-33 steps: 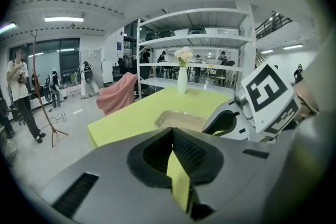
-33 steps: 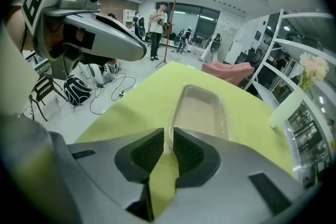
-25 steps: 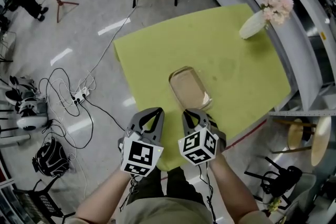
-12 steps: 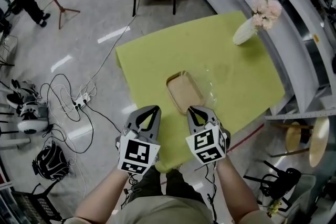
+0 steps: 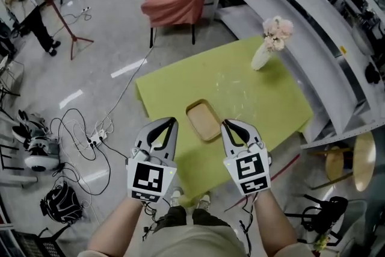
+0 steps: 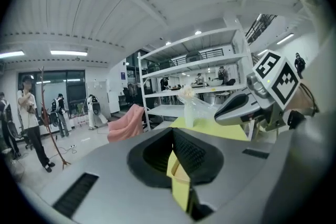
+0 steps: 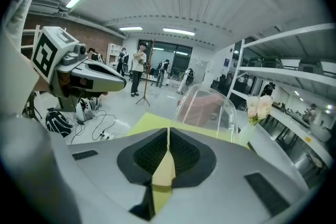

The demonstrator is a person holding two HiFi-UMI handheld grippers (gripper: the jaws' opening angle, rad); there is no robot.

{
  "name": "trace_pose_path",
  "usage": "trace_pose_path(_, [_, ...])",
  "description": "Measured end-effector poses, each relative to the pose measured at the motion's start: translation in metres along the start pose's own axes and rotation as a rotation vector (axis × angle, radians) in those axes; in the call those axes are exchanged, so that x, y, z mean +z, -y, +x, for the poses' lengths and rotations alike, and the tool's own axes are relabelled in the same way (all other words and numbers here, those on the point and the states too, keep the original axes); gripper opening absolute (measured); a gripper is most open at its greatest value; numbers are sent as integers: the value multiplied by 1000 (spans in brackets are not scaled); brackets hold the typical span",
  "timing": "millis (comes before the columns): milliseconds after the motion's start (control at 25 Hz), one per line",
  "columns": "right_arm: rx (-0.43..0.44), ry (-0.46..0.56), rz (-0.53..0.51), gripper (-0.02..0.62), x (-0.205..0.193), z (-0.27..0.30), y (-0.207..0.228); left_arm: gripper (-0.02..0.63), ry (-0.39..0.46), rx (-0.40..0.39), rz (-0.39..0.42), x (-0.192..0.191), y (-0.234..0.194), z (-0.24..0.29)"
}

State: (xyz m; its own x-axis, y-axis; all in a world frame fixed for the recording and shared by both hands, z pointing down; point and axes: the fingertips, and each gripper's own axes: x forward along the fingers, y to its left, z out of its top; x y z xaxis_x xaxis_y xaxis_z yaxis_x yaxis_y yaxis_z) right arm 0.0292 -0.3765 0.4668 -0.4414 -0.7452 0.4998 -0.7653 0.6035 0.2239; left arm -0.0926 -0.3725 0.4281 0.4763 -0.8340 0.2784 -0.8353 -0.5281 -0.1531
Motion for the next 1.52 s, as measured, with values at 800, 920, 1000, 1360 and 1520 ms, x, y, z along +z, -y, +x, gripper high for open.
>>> trace_pose_path(800, [-108,487,20,23,147,-221,5,6,374,68,94,183,41,-132])
trace_pose_path(920, [-122,524,31,23,148,-244,5,6,388,61,104,189,51,-144])
trace_pose_path(1000, [-123,543,42,23,145,-256,4,6,393,67,114,190,55,-151])
trace_pose_path(1360, [-107,505,77,25,107,-267,-11,6,398,97,77,169,61,-165])
trace_pose_path(1520, [-107,454,91,25,86,-256,-12,6,358,99,72,151,65,-159])
